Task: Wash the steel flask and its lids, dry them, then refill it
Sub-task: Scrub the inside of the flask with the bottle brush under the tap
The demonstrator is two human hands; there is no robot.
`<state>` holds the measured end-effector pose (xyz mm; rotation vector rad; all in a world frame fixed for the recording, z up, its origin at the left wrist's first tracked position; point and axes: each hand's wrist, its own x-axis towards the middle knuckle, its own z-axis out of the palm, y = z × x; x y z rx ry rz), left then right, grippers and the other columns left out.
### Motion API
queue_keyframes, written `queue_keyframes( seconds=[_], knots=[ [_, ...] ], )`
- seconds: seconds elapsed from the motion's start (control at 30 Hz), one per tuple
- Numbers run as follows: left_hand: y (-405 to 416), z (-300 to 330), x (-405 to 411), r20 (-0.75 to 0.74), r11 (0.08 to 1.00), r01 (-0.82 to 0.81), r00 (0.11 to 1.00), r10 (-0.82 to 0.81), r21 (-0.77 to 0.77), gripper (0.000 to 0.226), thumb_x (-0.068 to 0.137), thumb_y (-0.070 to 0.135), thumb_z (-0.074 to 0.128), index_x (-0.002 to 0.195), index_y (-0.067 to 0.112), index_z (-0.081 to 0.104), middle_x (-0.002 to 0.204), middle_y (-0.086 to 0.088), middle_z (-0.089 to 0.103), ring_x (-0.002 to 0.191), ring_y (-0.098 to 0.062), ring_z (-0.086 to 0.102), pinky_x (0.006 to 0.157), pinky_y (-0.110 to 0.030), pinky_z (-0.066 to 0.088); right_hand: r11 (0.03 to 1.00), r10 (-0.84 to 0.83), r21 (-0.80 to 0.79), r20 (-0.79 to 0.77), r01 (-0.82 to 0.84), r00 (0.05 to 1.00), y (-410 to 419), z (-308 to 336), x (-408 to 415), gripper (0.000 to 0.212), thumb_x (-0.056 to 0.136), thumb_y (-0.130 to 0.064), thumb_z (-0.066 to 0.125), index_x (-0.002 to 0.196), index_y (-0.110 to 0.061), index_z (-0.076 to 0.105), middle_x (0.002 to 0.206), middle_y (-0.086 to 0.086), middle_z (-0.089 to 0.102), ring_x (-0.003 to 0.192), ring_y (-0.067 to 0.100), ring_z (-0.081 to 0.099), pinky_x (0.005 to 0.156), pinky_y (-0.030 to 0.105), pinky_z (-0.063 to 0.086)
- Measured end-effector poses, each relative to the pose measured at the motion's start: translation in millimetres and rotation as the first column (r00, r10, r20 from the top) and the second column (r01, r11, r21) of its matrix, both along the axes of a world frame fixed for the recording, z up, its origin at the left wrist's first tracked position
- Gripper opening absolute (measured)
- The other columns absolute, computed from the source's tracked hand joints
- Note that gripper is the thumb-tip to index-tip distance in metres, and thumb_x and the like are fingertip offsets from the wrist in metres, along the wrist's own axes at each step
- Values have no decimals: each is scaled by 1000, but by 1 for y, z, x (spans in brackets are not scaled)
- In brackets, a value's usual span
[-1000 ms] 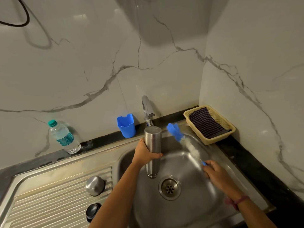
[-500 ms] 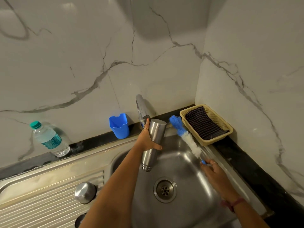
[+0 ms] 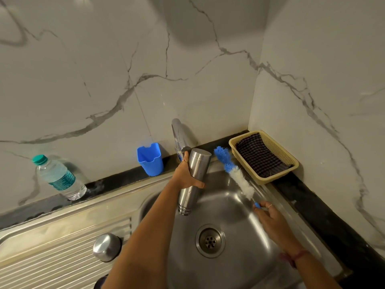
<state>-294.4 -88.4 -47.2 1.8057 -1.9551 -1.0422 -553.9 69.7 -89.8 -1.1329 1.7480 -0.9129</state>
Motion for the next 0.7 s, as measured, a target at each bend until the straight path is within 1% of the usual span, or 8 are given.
queue_keyframes(
  seconds=[0.07,0.17,0.3,0.43,0.5,0.57,0.63,0.7],
  knots=[
    [-1,0,0,1,1000,6,1000,-6,1,153,58,30,94,152,20,-27,153,-11,36,136,-31,41,113,-46,37,1000,6,3,-2,-6,1000,0,-1,0,14,95,-28,53,108,-21,54,74,7,62,53,9,48,48,19,38],
    [-2,-1,2,0,1000,-1,1000,1,-3,153,58,30,94,152,21,-27,152,-11,38,134,-31,42,112,-47,38,1000,10,6,3,-10,1000,1,-2,0,14,96,-28,53,107,-21,55,67,3,57,49,7,45,45,17,36],
    [-1,-4,5,-30,1000,-24,999,24,-11,151,59,27,94,152,23,-25,149,-10,40,132,-30,44,111,-46,39,1000,8,6,7,-8,1000,3,-2,-2,16,96,-29,52,109,-21,55,71,1,57,55,8,47,49,18,37],
    [0,-6,11,-26,1000,-17,1000,16,-9,147,60,26,93,154,21,-20,144,-6,43,129,-27,45,109,-43,41,1000,16,10,14,-16,1000,4,-2,-2,16,96,-28,52,108,-19,56,65,1,54,50,7,45,46,17,36],
    [0,-8,13,-21,1000,-27,999,27,-7,142,59,26,93,157,19,-9,140,-2,44,128,-25,45,108,-41,41,1000,29,4,15,-29,999,4,-2,-1,16,96,-28,52,106,-17,57,61,-2,50,46,4,41,42,14,35],
    [0,-9,15,-28,999,-39,999,39,-5,134,57,26,94,157,14,7,142,-5,45,130,-26,46,108,-39,41,999,32,3,15,-32,999,5,-3,0,17,96,-29,52,106,-17,57,61,-6,48,44,1,40,41,11,34],
    [0,-9,16,-37,999,-49,998,49,-9,131,55,26,95,156,11,12,143,-7,46,130,-26,45,108,-38,39,999,32,6,8,-32,999,4,-5,0,19,96,-30,52,108,-17,57,66,-9,48,48,1,42,43,11,34],
    [0,-9,16,-36,998,-54,998,54,-12,131,54,26,96,155,11,14,144,-7,46,131,-26,44,108,-38,38,999,35,10,7,-35,999,3,-7,0,20,96,-30,52,110,-16,57,68,-10,48,51,3,43,45,12,34]
  ],
)
